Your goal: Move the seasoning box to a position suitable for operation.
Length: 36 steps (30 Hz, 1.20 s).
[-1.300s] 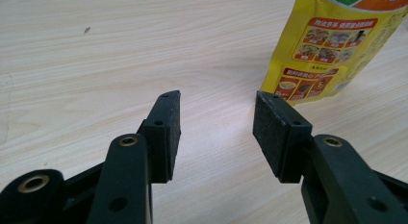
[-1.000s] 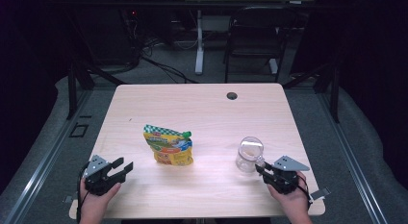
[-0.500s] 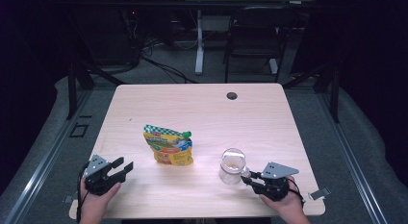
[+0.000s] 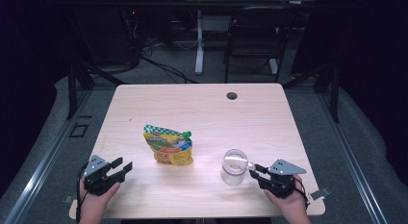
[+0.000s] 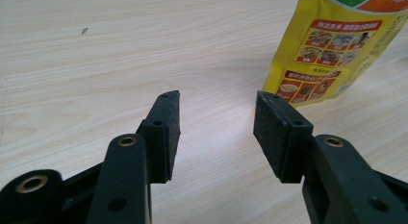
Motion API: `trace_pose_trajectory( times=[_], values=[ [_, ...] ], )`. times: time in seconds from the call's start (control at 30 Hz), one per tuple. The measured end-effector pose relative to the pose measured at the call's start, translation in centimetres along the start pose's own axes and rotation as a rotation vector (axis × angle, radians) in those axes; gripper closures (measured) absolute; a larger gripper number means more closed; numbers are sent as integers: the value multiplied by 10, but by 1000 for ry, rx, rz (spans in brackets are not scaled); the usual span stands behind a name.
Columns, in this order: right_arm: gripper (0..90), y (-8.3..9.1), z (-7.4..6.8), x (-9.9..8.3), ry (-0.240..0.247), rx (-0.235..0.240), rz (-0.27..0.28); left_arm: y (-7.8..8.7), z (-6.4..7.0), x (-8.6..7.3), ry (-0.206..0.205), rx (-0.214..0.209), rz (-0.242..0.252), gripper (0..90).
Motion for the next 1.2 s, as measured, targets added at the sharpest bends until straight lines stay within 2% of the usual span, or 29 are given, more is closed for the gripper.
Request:
trace_pose_trajectory(
  times=[0.17, 0.3, 0.5, 0.7, 0.8, 1.2],
  values=[
    [749, -4, 0, 2, 44, -70, -27, 0, 1, 0, -4, 0, -3, 522],
    [757, -7, 1, 4, 46, -99, -26, 0, 0, 0, -3, 1, 1, 522],
    [757, -7, 0, 4, 44, -78, -25, 1, 0, 0, -1, 4, -1, 522],
    [757, -8, -7, 4, 78, -42, -35, 1, 1, 0, -1, 1, 3, 522],
    [758, -9, -12, 5, 93, -11, -28, 1, 3, 1, -6, -5, 4, 522],
    [759, -13, -23, 6, 131, 53, -26, 1, 16, 4, -33, -29, 8, 523]
  ],
)
Point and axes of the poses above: each handheld gripper's, and its own axes: y roughly backward along the jaws, x roughly out of its top, z roughly to its right, the point moved 8 cm from there along -y, roughly forward along the jaws, and after that the axes turned 1 degree about -y, right-handed, at the moved point
